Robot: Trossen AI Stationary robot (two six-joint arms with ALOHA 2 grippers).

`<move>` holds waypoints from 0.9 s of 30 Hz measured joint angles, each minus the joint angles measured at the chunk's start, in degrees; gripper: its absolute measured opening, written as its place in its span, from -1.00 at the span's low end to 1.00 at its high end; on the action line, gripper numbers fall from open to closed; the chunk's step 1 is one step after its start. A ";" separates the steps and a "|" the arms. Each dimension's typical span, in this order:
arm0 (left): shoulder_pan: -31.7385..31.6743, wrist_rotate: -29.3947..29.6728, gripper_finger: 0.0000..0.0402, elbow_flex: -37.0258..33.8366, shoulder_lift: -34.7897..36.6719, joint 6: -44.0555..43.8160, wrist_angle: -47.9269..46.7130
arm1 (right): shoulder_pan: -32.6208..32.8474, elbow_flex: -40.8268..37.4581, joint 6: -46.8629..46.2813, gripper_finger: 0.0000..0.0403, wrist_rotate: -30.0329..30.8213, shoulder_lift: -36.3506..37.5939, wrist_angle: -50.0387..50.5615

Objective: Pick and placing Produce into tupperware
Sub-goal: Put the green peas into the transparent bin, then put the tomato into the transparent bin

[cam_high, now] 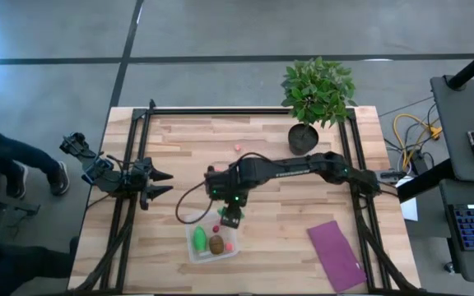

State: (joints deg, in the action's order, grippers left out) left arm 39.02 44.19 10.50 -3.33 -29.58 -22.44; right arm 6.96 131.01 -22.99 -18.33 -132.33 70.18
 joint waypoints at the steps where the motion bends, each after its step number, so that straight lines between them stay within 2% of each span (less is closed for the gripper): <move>1: -0.01 0.00 -0.04 0.00 0.00 -0.01 -0.01 | 0.18 -0.23 -0.48 -0.28 -0.18 -0.10 -0.92; 10: -0.01 0.01 -0.04 0.00 0.00 -0.01 0.00 | 1.38 -4.45 -6.88 -0.20 -4.43 -0.12 -16.65; 15: -0.02 0.00 -0.04 0.00 0.00 0.00 -0.02 | 1.27 -6.98 -7.00 -0.13 -4.33 -0.10 -18.03; 22: -0.02 0.00 -0.04 0.00 0.00 -0.02 0.00 | 1.19 -7.94 -6.94 0.07 -4.04 0.02 -19.60; 24: -0.01 0.01 -0.04 0.00 0.00 -0.02 -0.01 | 0.89 -6.46 -6.37 0.12 -0.77 0.50 -17.35; 27: 0.00 0.00 -0.04 0.00 0.00 -0.02 -0.01 | -0.27 -3.40 -2.82 0.14 11.09 2.57 -10.44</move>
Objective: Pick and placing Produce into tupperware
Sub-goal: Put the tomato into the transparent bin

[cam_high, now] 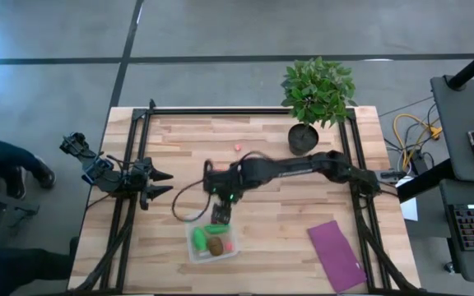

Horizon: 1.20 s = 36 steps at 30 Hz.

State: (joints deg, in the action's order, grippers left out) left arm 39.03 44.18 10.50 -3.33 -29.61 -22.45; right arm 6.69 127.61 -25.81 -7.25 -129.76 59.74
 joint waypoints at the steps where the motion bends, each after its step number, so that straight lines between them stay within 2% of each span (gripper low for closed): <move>1: -0.02 0.02 -0.04 0.00 0.00 0.02 0.02 | -0.63 1.19 1.70 0.14 4.54 0.64 3.23; 3: -0.02 0.00 -0.04 0.00 0.01 0.01 0.02 | -2.86 3.21 4.42 0.14 9.80 0.94 9.88; 9: 0.00 0.02 -0.04 0.00 0.02 0.00 0.02 | -11.78 1.64 7.86 0.15 10.12 0.05 15.64; 14: 0.00 0.01 -0.04 0.00 0.00 0.01 0.00 | -18.76 -1.72 4.96 0.15 9.67 0.27 16.62; 17: -0.01 0.01 -0.04 0.00 0.00 0.02 0.02 | -22.79 -5.10 1.71 0.15 5.23 0.22 17.96; 19: -0.02 0.02 -0.04 0.00 0.02 0.02 0.02 | -24.68 -7.92 1.93 0.15 4.33 0.22 19.14; 24: -0.01 0.01 -0.04 0.00 0.00 0.01 0.02 | -25.72 -15.44 3.72 0.15 4.57 0.22 18.65; 28: 0.00 0.00 -0.04 0.00 0.00 0.01 0.02 | -24.72 -18.46 5.76 0.14 6.67 0.22 16.22; 31: 0.00 0.00 -0.04 0.00 0.00 0.02 0.02 | -23.78 -18.84 6.35 0.14 9.66 0.22 14.89; 36: -0.01 0.01 -0.04 0.00 0.00 0.02 0.02 | -23.46 -16.45 5.70 0.13 10.33 0.22 13.84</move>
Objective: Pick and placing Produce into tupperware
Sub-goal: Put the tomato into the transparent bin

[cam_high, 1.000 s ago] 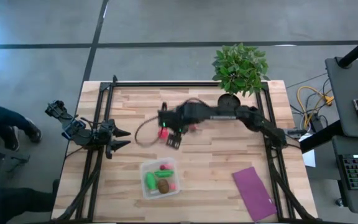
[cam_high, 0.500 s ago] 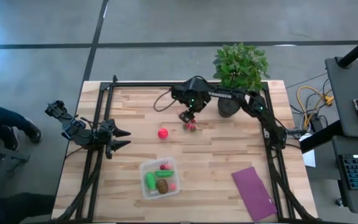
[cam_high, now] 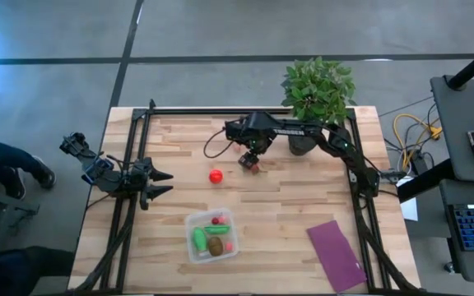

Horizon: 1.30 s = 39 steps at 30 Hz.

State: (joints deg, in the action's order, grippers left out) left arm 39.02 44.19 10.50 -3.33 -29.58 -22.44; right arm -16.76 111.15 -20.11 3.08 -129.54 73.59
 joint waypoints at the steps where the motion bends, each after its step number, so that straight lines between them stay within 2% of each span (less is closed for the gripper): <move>1: 0.00 0.00 -0.04 0.00 0.00 -0.01 0.00 | 0.14 0.85 -0.37 0.13 0.01 -0.02 -0.12; 7: -0.02 -0.01 -0.04 0.00 0.00 -0.01 0.00 | 3.02 6.68 -3.06 0.07 0.25 0.00 -0.28; 11: -0.01 0.02 -0.04 0.00 0.00 -0.02 -0.02 | 6.13 9.98 -5.24 0.04 3.44 0.00 -1.19; 20: 0.01 0.00 -0.04 0.00 0.00 -0.01 0.00 | 12.22 10.83 -1.71 0.06 -5.41 0.00 -12.56; 24: 0.00 0.00 -0.04 0.00 0.00 -0.02 0.00 | 12.97 10.31 1.41 0.14 -6.05 0.00 -17.50; 30: -0.01 0.01 -0.04 0.00 0.00 -0.02 0.00 | 13.12 8.88 7.37 0.37 -6.02 -0.13 -25.45; 34: -0.01 0.02 -0.04 0.00 0.00 -0.01 0.00 | 12.33 8.03 8.16 0.48 -6.13 -2.50 -24.86; 39: -0.02 0.00 -0.04 0.00 0.00 0.00 0.00 | 12.02 6.81 12.19 0.50 -3.82 -4.69 -24.05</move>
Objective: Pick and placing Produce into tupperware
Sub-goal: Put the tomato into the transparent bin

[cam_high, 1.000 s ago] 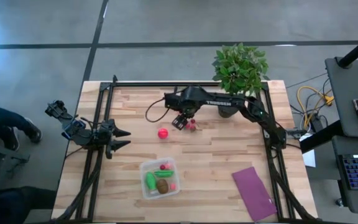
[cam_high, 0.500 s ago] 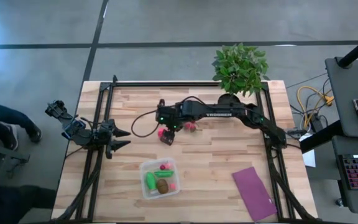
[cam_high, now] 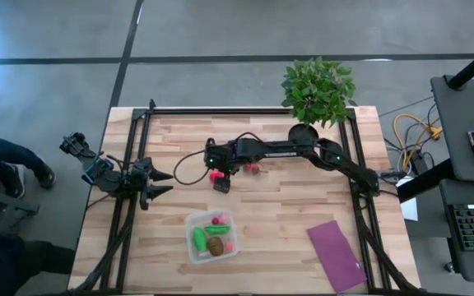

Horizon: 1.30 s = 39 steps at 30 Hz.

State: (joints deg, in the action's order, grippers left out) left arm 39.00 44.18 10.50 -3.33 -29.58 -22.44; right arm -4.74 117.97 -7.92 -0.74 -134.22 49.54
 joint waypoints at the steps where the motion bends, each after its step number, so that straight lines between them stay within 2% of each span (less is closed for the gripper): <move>1: 0.01 0.02 -0.04 0.00 0.00 -0.01 0.00 | 0.13 -0.06 1.23 0.50 0.63 -0.08 -0.75; 7: 0.01 0.00 -0.04 0.00 0.00 -0.02 0.00 | 0.23 -0.34 5.99 0.50 2.30 -0.23 -4.93; 14: 0.01 0.02 -0.04 0.00 0.00 -0.01 0.00 | -0.27 -2.61 7.10 0.51 2.28 -0.23 -5.94; 39: 0.00 0.02 -0.04 0.00 0.00 0.00 0.00 | -0.27 -11.56 1.95 0.47 0.34 -0.30 -19.38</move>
State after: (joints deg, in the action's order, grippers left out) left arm 39.00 44.20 10.50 -3.33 -29.58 -22.44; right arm -5.02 106.41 -5.97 -0.40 -134.52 30.16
